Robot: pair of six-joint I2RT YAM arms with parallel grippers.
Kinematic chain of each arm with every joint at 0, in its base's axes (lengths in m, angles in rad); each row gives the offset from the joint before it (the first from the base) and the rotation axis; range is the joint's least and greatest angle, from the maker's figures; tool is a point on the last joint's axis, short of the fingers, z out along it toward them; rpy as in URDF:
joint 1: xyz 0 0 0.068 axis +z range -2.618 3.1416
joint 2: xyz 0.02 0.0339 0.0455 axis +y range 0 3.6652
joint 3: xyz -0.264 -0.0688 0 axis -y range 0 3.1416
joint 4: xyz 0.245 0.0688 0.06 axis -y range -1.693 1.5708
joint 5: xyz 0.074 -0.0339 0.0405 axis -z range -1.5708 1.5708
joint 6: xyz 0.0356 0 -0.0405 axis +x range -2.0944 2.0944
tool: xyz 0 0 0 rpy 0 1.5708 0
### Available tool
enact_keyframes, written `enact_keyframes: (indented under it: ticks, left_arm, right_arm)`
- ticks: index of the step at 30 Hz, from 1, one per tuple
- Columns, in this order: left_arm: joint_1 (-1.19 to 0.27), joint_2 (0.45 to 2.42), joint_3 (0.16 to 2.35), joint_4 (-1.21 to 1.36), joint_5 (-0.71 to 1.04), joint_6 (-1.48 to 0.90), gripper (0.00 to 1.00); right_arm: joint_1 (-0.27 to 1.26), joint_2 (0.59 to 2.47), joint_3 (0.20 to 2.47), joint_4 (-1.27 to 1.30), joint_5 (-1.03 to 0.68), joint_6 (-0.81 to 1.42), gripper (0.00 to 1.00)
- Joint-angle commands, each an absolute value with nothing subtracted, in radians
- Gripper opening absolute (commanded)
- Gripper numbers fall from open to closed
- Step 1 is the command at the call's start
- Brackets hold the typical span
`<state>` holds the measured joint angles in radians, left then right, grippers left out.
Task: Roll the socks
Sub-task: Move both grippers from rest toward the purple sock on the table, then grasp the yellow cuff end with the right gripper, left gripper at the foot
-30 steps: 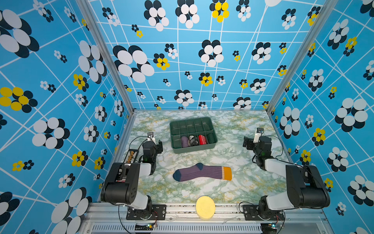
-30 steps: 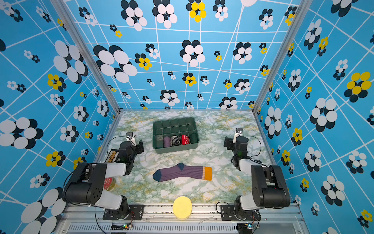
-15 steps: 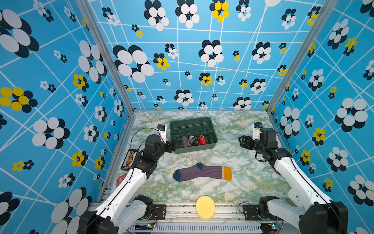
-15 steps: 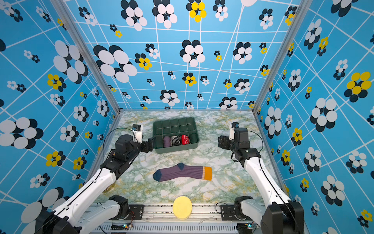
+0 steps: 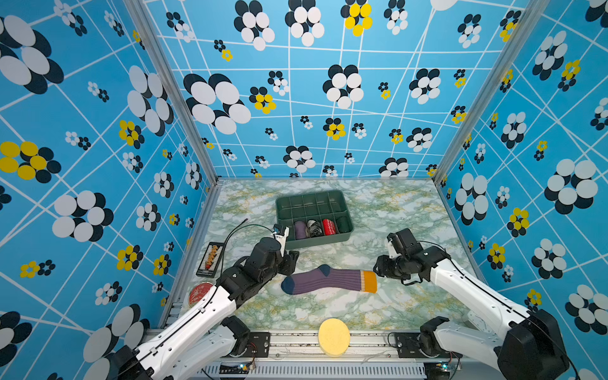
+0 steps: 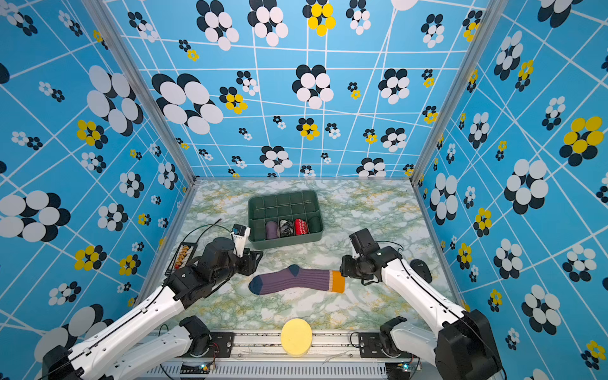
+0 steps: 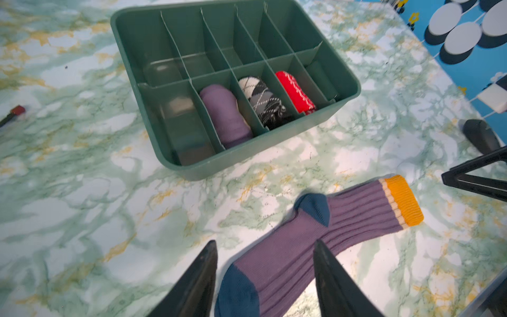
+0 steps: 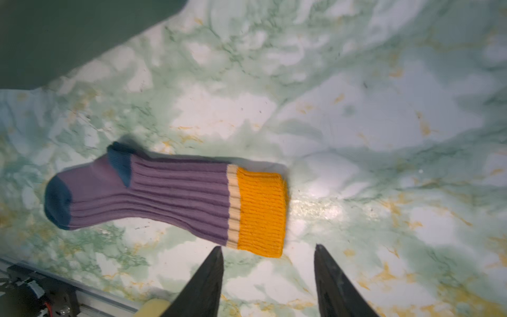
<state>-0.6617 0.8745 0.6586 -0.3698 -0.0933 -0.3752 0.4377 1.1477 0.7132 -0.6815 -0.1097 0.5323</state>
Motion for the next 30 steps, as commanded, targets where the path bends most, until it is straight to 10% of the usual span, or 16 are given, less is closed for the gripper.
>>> enact_keyframes:
  ticks: [1, 30]
  left_arm:
    - [-0.681, 0.884, 0.638, -0.429, -0.149, -0.429, 0.57]
    - [-0.685, 1.047, 0.642, -0.347, -0.114, -0.444, 0.54]
  right_arm:
    - [0.459, 1.130, 0.657, -0.714, -0.083, 0.625, 0.49]
    - [0.554, 1.178, 0.469, -0.411, -0.117, 0.820, 0.38]
